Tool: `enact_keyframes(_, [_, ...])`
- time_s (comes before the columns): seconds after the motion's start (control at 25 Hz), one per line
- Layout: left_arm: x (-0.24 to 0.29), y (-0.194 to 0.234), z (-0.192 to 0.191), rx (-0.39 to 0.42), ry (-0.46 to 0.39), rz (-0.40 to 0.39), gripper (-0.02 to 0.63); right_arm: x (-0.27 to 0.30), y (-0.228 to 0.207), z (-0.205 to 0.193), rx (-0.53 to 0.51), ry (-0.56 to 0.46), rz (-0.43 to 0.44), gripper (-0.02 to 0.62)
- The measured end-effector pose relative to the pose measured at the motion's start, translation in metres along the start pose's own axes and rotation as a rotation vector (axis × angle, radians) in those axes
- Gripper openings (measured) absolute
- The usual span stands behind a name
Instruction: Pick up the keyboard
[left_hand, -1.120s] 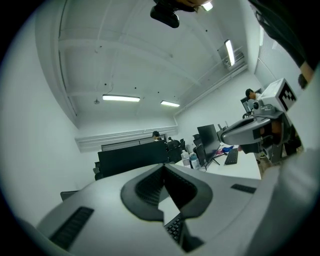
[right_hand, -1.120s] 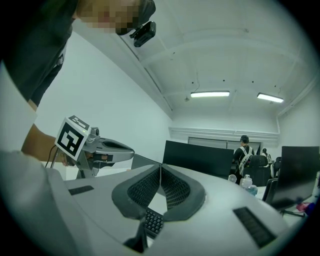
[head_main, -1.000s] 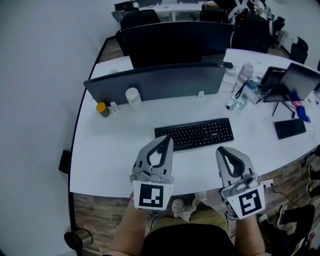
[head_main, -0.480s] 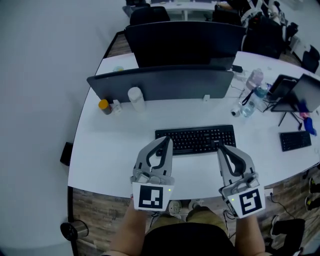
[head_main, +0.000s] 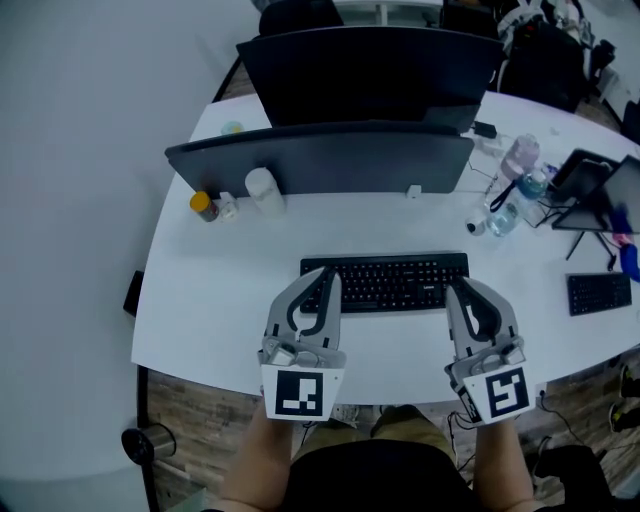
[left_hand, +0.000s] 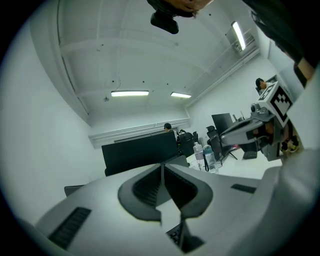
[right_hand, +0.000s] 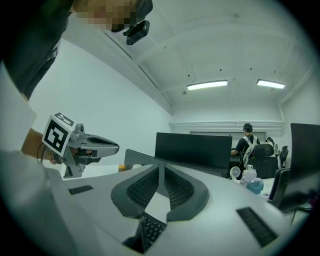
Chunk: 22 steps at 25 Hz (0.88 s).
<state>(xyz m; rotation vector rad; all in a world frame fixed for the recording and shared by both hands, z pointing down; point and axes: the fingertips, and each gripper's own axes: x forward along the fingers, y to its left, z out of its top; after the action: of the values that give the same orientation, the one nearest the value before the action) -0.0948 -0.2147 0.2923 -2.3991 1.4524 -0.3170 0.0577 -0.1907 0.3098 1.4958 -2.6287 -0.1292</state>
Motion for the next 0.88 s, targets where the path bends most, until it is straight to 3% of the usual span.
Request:
enact_keyframes(0.04, [0.004, -0.005, -0.001, -0.019, -0.003, -0.013, 0.013, 0.002, -0.005, -0.004, 0.011, 0.004, 0.006, 0.040])
enact_keyframes(0.08, [0.009, -0.010, -0.002, -0.059, -0.005, -0.034, 0.069, 0.004, -0.010, -0.009, 0.026, 0.009, 0.015, 0.072])
enact_keyframes(0.12, [0.014, -0.017, -0.005, -0.107, -0.002, -0.058, 0.226, 0.006, -0.016, -0.015, 0.044, 0.015, 0.024, 0.208])
enact_keyframes(0.16, [0.019, -0.022, -0.008, -0.141, 0.006, -0.074, 0.329, 0.008, -0.023, -0.021, 0.062, 0.023, 0.027, 0.266])
enact_keyframes(0.88, [0.043, -0.056, -0.051, -0.129, 0.159, -0.020, 0.336, 0.005, -0.094, -0.095, 0.117, 0.141, 0.052, 0.276])
